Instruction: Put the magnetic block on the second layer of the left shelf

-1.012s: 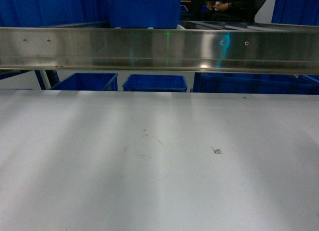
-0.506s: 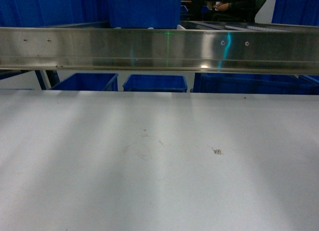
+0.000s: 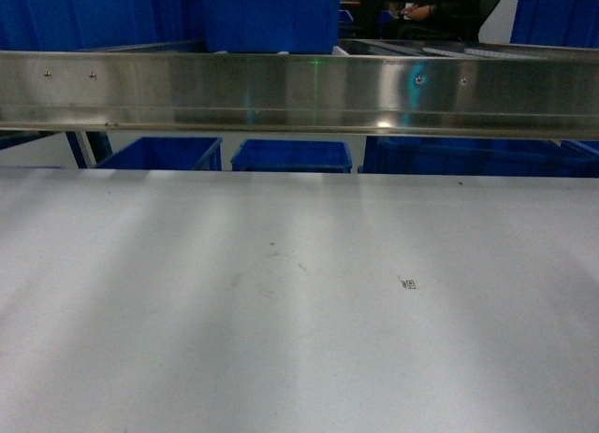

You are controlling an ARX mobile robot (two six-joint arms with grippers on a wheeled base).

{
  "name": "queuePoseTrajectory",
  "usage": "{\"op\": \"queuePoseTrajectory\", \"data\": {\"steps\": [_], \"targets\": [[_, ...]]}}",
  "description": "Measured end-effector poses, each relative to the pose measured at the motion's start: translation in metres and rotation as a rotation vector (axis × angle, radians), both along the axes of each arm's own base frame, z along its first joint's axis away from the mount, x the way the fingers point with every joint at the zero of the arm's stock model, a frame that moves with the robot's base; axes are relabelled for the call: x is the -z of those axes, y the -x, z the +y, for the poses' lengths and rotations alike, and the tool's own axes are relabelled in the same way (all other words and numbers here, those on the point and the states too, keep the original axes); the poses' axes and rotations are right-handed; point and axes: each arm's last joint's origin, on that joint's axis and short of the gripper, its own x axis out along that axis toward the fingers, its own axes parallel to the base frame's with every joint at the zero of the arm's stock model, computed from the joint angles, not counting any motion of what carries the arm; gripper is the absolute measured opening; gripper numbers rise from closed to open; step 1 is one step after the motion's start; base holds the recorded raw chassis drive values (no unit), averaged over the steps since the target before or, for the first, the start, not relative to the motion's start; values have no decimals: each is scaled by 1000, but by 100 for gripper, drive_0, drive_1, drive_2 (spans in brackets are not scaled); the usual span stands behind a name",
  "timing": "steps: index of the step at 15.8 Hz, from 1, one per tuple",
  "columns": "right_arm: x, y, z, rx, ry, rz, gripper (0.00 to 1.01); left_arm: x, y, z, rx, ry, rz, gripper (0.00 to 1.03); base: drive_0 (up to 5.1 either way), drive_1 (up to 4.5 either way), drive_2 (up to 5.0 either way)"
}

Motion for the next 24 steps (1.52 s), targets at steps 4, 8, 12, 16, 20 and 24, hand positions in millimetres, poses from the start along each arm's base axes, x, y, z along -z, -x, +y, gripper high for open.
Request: {"op": "queuePoseTrajectory", "data": {"steps": [4, 8, 12, 16, 20, 24], "targets": [[-45, 67, -7, 123, -125, -86, 33, 0, 0, 0, 0, 0, 0, 98, 0, 0, 0], [-90, 104, 27, 23, -52, -270, 33, 0, 0, 0, 0, 0, 0, 98, 0, 0, 0], [-92, 108, 53, -40, -20, -265, 33, 0, 0, 0, 0, 0, 0, 98, 0, 0, 0], [-89, 103, 42, 38, -34, -250, 33, 0, 0, 0, 0, 0, 0, 98, 0, 0, 0], [-87, 103, 41, 56, -93, -238, 33, 0, 0, 0, 0, 0, 0, 98, 0, 0, 0], [-87, 103, 41, 58, -98, -237, 33, 0, 0, 0, 0, 0, 0, 98, 0, 0, 0]]}}
